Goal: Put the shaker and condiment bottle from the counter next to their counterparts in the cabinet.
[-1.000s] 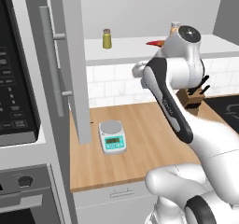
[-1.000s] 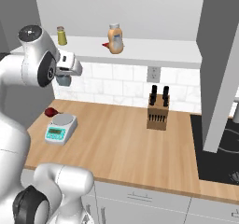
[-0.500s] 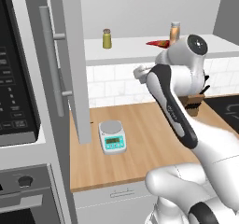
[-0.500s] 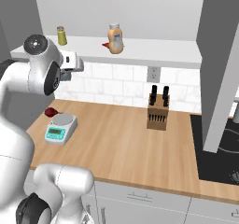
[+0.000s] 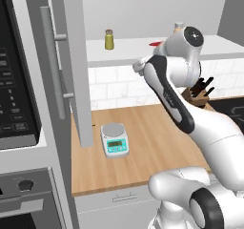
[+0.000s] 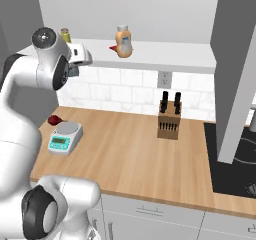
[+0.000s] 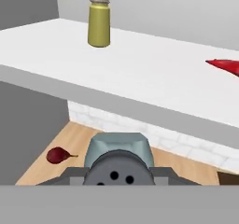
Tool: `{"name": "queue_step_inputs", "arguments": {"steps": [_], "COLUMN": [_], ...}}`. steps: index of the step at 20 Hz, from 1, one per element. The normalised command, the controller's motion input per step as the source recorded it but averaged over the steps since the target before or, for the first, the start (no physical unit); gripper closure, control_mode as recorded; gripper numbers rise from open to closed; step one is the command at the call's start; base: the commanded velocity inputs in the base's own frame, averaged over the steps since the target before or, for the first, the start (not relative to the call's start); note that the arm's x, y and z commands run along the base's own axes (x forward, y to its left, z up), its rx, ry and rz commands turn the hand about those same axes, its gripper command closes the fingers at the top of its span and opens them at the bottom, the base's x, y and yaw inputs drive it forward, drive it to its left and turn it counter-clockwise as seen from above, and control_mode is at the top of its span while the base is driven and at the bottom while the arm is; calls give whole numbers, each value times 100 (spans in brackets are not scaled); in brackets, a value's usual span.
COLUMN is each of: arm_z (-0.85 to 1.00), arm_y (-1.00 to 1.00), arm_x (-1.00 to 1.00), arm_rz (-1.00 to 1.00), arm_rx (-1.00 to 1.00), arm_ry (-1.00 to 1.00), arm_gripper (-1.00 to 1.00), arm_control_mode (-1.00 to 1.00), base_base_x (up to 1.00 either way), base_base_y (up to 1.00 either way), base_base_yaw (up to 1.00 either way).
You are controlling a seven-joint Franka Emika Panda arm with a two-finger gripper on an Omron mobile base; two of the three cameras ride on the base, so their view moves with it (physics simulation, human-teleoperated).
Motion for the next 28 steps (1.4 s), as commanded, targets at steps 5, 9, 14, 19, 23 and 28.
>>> {"name": "queue_step_inputs", "arguments": {"steps": [5, 9, 14, 19, 23, 28], "arm_z": [53, 44, 16, -4, -13, -23], "arm_y": [11, 7, 9, 5, 3, 0], "arm_x": [8, 6, 11, 2, 0, 3], "arm_rz": [0, 0, 2, 8, 8, 5], "arm_rx": [-14, -14, -11, -3, 0, -1], "arm_ry": [0, 0, 0, -4, 0, 0], "arm_gripper": [100, 100, 100, 100, 100, 100], "arm_control_mode": [-100, -100, -100, -100, -100, -100], "base_base_x": [0, 0, 0, 0, 0, 0], "base_base_y": [0, 0, 0, 0, 0, 0], "base_base_yaw": [0, 0, 0, 0, 0, 0]}}
